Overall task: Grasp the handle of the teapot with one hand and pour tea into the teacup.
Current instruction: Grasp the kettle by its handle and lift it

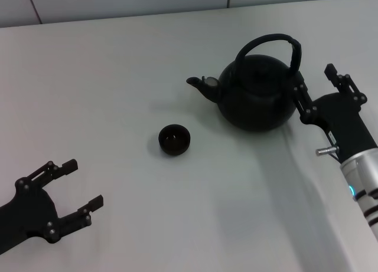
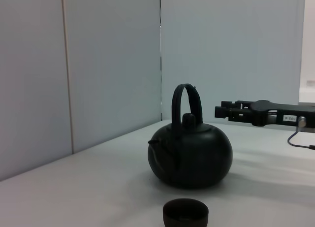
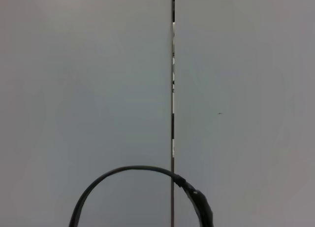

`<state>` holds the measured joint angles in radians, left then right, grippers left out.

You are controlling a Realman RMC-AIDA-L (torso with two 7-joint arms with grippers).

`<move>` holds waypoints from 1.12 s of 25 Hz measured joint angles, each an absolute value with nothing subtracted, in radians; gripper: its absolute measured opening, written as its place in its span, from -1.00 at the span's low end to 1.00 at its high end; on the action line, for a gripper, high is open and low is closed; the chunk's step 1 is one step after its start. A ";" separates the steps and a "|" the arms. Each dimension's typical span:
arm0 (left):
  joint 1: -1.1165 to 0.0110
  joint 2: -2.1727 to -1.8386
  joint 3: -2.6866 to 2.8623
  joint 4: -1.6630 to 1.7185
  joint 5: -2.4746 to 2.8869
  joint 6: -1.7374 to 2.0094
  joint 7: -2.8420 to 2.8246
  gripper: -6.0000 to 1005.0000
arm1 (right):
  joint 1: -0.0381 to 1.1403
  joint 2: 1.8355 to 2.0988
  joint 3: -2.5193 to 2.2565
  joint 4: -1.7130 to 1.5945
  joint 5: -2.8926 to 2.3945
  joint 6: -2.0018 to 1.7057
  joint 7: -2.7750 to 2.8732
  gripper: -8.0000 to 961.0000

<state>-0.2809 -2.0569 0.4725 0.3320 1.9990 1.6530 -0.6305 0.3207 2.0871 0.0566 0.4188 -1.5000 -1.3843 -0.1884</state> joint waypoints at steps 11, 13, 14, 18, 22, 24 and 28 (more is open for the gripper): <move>-0.284 -2.058 0.430 0.327 1.989 1.676 -0.630 0.65 | 0.434 2.086 0.090 0.336 -1.501 -1.265 -0.118 0.07; -0.283 -2.058 0.422 0.327 1.986 1.684 -0.630 0.65 | 0.438 2.086 0.091 0.332 -1.501 -1.262 -0.112 0.05; -0.283 -2.058 0.422 0.327 1.986 1.684 -0.630 0.65 | 0.441 2.086 0.091 0.330 -1.502 -1.260 -0.110 0.05; -0.284 -2.058 0.419 0.327 1.975 1.689 -0.630 0.66 | 0.445 2.086 0.091 0.328 -1.506 -1.258 -0.109 0.02; -0.284 -2.058 0.419 0.326 1.969 1.690 -0.630 0.66 | 0.445 2.086 0.092 0.326 -1.507 -1.253 -0.109 0.00; -0.284 -2.058 0.419 0.326 1.967 1.694 -0.630 0.66 | 0.445 2.086 0.089 0.325 -1.507 -1.245 -0.109 -0.02; -0.283 -2.060 0.420 0.325 1.962 1.701 -0.630 0.66 | 0.445 2.086 0.081 0.326 -1.510 -1.232 -0.109 -0.04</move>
